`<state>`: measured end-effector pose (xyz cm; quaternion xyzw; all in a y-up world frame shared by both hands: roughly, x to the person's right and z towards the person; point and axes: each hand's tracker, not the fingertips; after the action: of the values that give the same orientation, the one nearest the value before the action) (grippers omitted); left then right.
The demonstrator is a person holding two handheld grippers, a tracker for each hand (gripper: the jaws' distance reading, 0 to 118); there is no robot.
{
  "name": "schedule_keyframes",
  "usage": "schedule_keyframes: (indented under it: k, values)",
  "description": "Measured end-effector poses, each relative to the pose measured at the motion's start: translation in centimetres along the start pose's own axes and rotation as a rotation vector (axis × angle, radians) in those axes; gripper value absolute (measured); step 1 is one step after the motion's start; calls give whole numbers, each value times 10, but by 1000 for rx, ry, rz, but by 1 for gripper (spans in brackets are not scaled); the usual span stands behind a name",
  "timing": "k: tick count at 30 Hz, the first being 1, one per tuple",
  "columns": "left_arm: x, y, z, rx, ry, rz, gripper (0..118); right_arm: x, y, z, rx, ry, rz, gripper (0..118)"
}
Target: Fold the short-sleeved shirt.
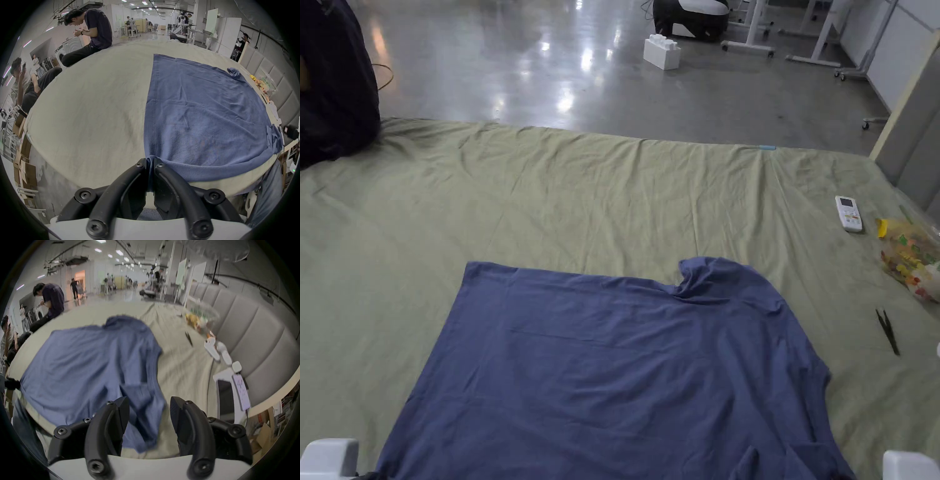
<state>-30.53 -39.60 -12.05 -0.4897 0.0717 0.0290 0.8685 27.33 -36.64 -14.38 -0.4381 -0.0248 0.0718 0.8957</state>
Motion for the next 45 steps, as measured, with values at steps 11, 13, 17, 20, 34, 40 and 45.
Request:
schedule_keyframes:
  k: [11, 13, 17, 20, 34, 40, 45]
  values:
    - [1, -7, -9, -23, 3, 9, 8, -30, -31, -21, -130, 67, 48, 40]
    - [1, -7, -8, -21, 1, 10, 8, -28, -34, -26, -115, 73, 30, 18]
    - [-1, -7, -9, -19, -2, 14, 8, -19, -31, -33, -136, 62, 38, 8]
    - [-2, -6, -6, -9, -4, 17, 8, -21, -24, -20, -136, 49, 53, 7]
    - [-4, 33, 19, 148, -47, 38, 8, 3, 16, 2, 5, 99, -80, 7]
    - [0, 87, 8, 214, -52, 11, 8, 11, 63, -15, 50, 95, -129, 7]
    - [6, 134, -10, 246, -46, 4, 8, 13, 103, -35, 79, 73, -149, 7]
